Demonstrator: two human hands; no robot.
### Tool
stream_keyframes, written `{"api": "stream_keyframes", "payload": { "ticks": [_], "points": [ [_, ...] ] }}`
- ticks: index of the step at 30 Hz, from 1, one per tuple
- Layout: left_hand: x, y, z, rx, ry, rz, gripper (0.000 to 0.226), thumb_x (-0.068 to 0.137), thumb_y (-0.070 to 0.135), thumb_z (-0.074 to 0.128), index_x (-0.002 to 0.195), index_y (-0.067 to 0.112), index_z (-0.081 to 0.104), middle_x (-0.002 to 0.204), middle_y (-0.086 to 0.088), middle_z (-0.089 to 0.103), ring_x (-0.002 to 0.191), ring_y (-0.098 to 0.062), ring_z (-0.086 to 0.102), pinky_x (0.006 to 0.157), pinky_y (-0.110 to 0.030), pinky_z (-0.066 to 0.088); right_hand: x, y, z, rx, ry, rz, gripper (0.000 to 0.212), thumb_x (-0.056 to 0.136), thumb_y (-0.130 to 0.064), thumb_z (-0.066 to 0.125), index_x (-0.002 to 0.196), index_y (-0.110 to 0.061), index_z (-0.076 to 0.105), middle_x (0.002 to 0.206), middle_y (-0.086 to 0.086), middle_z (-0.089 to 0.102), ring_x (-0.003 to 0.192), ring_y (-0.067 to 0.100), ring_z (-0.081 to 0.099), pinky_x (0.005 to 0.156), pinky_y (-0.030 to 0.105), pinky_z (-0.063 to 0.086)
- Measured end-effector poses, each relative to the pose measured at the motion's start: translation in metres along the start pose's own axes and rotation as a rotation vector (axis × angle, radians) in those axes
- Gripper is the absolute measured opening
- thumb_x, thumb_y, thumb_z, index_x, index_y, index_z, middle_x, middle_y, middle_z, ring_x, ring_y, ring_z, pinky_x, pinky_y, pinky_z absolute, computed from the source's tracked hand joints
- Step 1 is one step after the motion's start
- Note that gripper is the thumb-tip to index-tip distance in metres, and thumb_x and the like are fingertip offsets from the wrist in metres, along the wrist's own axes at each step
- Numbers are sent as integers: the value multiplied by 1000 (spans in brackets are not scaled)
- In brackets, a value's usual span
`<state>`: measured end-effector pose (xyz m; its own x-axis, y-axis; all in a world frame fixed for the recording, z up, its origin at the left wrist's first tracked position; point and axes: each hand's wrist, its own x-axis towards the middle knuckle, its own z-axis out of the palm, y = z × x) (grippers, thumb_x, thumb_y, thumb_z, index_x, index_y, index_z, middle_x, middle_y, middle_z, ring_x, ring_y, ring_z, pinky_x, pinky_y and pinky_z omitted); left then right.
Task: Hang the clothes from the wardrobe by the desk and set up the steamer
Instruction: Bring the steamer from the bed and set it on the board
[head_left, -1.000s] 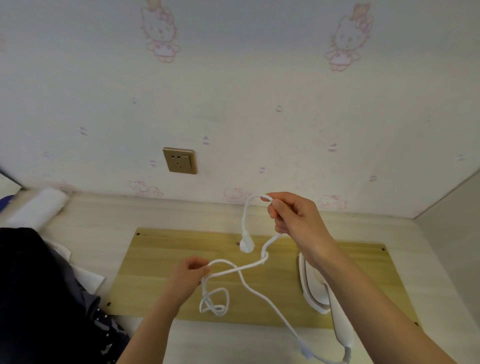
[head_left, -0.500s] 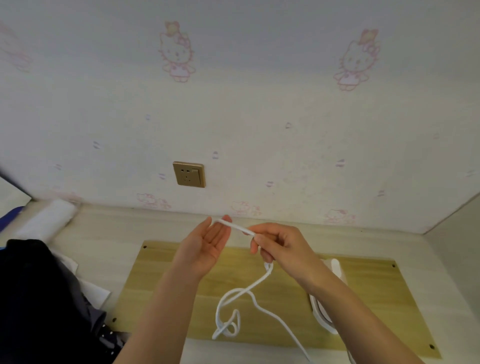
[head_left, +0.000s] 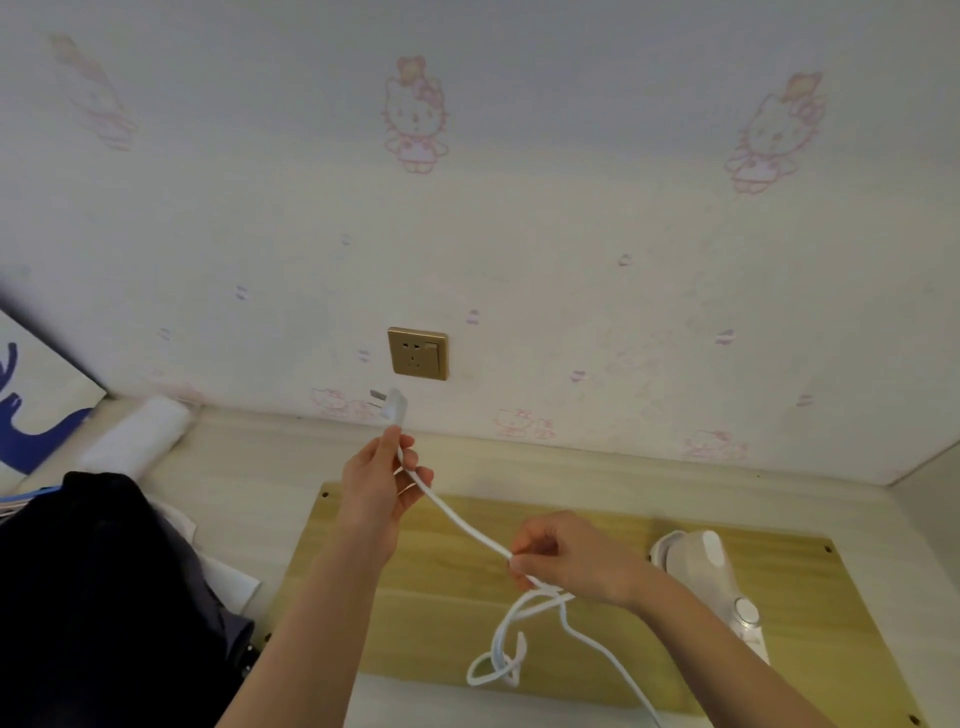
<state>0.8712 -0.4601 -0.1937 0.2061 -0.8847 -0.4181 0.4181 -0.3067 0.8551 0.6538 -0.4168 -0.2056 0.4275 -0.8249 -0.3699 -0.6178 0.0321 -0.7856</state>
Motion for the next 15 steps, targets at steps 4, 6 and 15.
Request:
{"api": "stream_keyframes", "payload": {
  "ticks": [4,6,15],
  "points": [
    [-3,4,-10,112,-150,72,28,103,23,41,85,7,55,62,-4,51,54,-20,57,54,-28,52,22,-7,2,-21,80,48,9,89,-23,61,94,-27,67,92,-6,72,88,7,66,86,29,53],
    [-4,6,-14,126,-227,85,28,103,22,39,86,7,54,62,-4,49,57,-21,56,56,-27,52,35,-18,2,68,154,42,12,92,-24,58,101,-29,64,98,-5,73,94,9,67,90,35,53],
    [0,8,-31,148,-527,30,27,102,22,37,87,4,51,61,-7,44,66,-25,53,68,-30,50,86,-89,-9,663,250,-5,28,99,-26,49,126,-21,57,115,0,68,105,14,65,94,33,52]
  ]
}}
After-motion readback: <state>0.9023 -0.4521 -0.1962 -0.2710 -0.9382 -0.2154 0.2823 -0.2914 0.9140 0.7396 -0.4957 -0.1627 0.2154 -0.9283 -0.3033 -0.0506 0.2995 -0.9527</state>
